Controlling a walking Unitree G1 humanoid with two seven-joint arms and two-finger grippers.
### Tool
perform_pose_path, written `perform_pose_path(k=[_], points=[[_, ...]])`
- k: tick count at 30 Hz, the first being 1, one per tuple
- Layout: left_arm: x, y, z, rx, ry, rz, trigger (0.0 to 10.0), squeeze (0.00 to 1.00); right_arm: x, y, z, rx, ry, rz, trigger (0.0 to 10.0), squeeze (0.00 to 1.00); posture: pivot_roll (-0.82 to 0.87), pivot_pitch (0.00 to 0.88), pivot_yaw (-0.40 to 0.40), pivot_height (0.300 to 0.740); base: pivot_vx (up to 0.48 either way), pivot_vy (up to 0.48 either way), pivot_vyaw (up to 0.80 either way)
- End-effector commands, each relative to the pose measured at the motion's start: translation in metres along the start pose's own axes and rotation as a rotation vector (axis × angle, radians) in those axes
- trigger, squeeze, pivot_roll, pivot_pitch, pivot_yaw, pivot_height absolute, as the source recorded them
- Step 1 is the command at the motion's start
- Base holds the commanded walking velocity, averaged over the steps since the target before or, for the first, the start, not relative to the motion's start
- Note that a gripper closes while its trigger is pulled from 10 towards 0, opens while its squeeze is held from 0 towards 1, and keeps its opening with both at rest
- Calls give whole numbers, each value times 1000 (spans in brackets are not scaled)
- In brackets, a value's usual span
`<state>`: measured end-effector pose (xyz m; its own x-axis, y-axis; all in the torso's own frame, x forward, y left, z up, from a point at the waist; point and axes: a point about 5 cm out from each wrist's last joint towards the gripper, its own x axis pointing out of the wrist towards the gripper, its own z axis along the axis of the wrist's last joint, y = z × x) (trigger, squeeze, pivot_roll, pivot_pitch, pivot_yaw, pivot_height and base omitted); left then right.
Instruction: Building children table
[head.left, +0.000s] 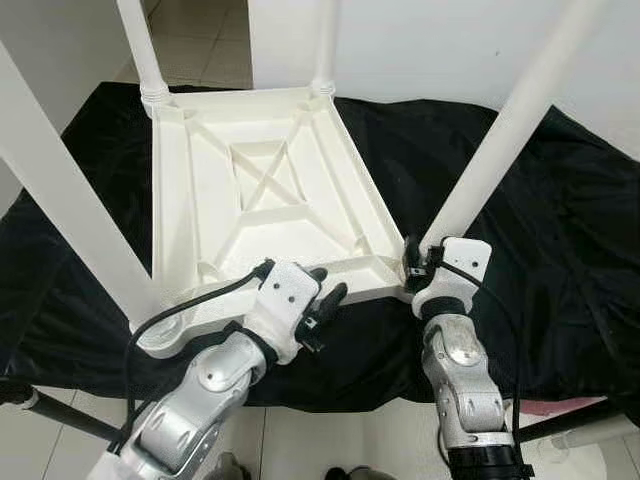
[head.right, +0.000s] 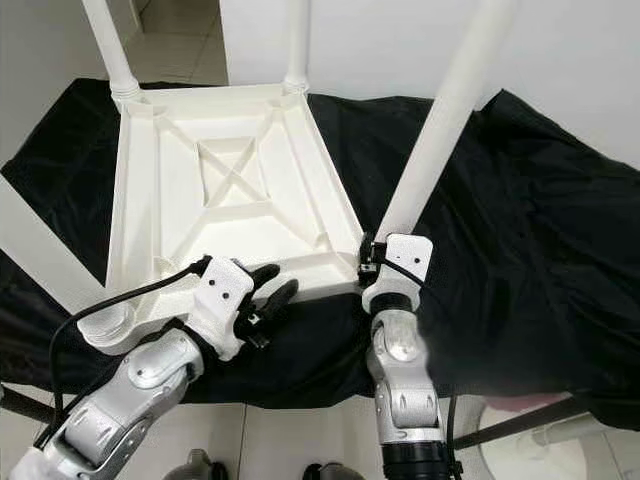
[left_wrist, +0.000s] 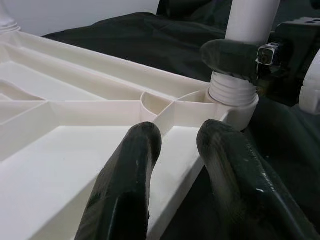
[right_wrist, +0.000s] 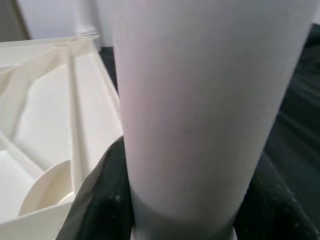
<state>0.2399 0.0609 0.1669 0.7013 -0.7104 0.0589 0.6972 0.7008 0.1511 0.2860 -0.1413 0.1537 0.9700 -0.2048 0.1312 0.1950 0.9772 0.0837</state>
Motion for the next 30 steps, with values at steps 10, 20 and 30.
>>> perform_pose_path(k=[10,20,30], points=[[7,-9,-3,1,-7,-187,10000,0,-6,-16,-1,36,-32,29,10000,1000,-84,95,-29,740,0,0,0],[10,-7,-2,5,-12,-178,10000,0,-9,-37,1,-1,-46,333,10000,0,-82,91,-22,740,0,0,0],[13,-4,-1,18,-18,-187,10000,0,1,-47,2,-64,-27,571,10000,0,-90,84,0,740,0,0,0]])
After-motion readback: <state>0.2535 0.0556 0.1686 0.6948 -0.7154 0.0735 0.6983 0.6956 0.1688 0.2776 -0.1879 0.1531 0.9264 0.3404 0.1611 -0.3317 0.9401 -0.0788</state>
